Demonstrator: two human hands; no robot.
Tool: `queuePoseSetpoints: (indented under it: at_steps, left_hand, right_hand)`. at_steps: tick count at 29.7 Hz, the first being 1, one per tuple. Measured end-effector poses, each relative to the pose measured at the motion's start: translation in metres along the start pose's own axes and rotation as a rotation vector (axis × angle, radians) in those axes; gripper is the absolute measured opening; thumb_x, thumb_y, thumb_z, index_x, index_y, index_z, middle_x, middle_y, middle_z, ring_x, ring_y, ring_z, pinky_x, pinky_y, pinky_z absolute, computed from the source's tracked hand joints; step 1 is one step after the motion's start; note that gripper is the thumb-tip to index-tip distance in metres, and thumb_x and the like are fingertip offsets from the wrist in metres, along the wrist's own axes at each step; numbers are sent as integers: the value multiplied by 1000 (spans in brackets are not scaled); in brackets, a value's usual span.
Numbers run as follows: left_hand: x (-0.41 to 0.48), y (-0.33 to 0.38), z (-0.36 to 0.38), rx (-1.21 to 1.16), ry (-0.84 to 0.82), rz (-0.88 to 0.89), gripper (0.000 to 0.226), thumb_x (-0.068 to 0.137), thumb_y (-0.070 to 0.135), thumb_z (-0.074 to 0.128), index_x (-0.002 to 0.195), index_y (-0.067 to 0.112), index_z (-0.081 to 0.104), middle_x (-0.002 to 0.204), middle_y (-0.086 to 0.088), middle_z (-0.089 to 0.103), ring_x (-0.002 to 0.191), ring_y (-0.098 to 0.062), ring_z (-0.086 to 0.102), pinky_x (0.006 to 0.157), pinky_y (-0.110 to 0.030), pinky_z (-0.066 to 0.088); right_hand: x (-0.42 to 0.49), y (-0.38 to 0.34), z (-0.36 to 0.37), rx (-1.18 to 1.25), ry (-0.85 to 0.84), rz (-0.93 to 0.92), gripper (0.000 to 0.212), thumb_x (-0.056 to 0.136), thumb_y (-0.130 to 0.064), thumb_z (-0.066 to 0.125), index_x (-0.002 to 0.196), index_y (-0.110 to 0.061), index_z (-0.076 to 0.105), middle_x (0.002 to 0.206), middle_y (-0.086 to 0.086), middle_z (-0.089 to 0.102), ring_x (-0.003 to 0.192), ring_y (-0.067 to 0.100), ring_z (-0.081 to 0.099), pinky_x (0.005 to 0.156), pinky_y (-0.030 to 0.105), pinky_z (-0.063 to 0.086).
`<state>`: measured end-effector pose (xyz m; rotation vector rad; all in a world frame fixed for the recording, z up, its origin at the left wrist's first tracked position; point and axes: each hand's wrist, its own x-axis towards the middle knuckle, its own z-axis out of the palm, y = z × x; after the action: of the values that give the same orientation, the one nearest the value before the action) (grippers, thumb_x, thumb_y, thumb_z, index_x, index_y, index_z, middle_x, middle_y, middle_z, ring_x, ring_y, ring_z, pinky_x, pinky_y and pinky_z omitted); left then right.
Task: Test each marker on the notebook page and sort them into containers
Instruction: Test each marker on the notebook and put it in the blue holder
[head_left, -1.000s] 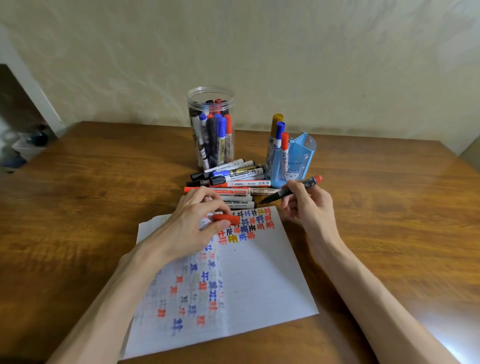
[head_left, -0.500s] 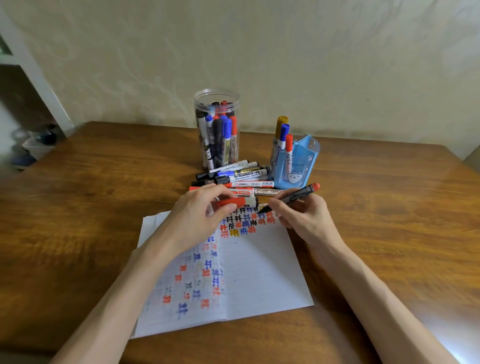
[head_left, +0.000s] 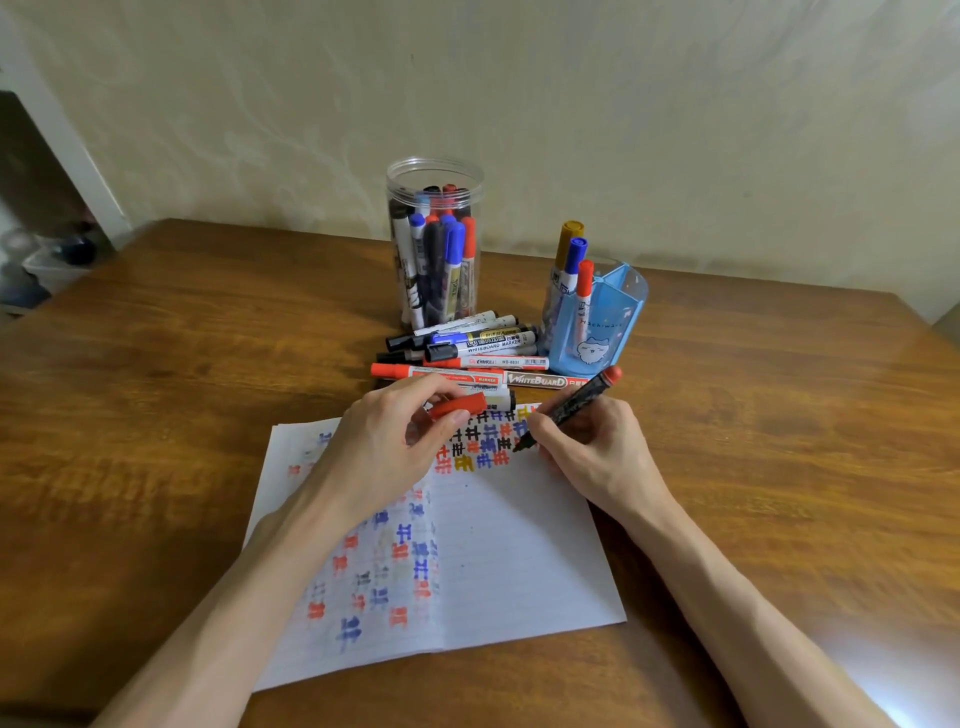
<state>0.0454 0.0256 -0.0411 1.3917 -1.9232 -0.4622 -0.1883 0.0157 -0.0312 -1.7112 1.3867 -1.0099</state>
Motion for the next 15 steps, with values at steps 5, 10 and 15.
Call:
queuePoseSetpoints:
  at_steps: [5,10,15]
  left_hand:
    - [-2,-1,-1,-4,12,17,34,96,49,58,124,31,64,123,15,67,108,-4,65,81,-27,61]
    - [-3,-1,-1,-23,9,20,34,96,49,58,124,31,63,124,14,67,109,-3,66,80,-25,61]
    - [-3,-1,-1,-30,14,24,30,97,45,60,123,32,61,126,14,66,113,-3,65,81,-24,61]
  right_hand:
    - [-2,-1,0,-31,-32,-40,18,94,-17,72,77,-23,69,61,-23,68,56,1,65,52,13,45]
    - [-3,-1,0,-102,2,-78,16,93,-20,73,78,-20,68,63,-23,68,56,0,61,50,12,42]
    - [-4,-1,0,-52,-8,-74,15,94,-18,73,79,-18,69,65,-20,69,57,1,62,52,13,43]
